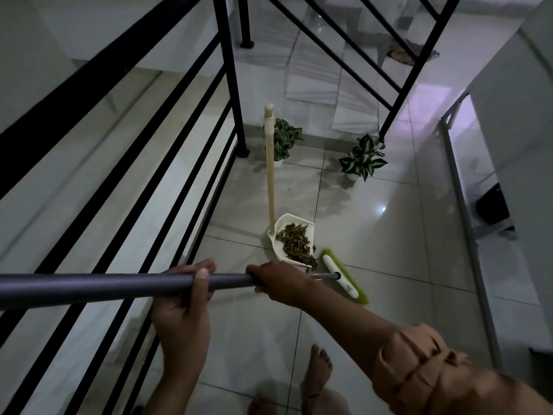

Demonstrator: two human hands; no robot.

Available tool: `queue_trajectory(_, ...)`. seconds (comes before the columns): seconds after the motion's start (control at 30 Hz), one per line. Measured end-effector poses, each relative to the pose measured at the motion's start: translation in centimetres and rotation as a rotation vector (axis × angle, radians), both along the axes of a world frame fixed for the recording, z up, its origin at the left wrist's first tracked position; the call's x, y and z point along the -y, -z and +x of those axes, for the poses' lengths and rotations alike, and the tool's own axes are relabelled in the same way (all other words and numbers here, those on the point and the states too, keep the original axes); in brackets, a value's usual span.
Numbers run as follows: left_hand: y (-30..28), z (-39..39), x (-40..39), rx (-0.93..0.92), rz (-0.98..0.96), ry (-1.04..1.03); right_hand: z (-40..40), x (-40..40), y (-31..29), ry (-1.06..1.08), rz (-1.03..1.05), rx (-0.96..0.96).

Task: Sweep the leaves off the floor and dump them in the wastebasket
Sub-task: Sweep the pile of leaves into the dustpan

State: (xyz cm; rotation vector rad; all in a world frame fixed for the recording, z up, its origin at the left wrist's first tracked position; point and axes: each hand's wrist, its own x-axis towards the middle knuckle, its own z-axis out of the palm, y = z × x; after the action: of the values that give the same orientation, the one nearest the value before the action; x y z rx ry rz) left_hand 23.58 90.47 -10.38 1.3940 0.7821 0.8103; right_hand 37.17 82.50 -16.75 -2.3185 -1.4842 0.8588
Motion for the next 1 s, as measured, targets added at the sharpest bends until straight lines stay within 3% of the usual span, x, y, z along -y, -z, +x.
queue_trajectory(0.27,-1.0,-2.1,-1.1,0.032,0.059,-0.061,-1.0,-2.4,-1.6,-0.121,0.034,0.059)
queue_trajectory(0.5,-0.8,0.0,0.5,0.086,-0.007,0.012,0.7,0.4,-1.5,-0.048,-0.011,0.115)
queue_trajectory(0.7,1.7,1.7,2.7,0.027,-0.041,0.109,1.8,3.2,1.1,0.066,-0.066,0.081)
queue_trajectory(1.0,0.2,-0.3,0.4,0.002,0.063,-0.011,-1.4,0.1,2.5,0.246,0.227,-0.014)
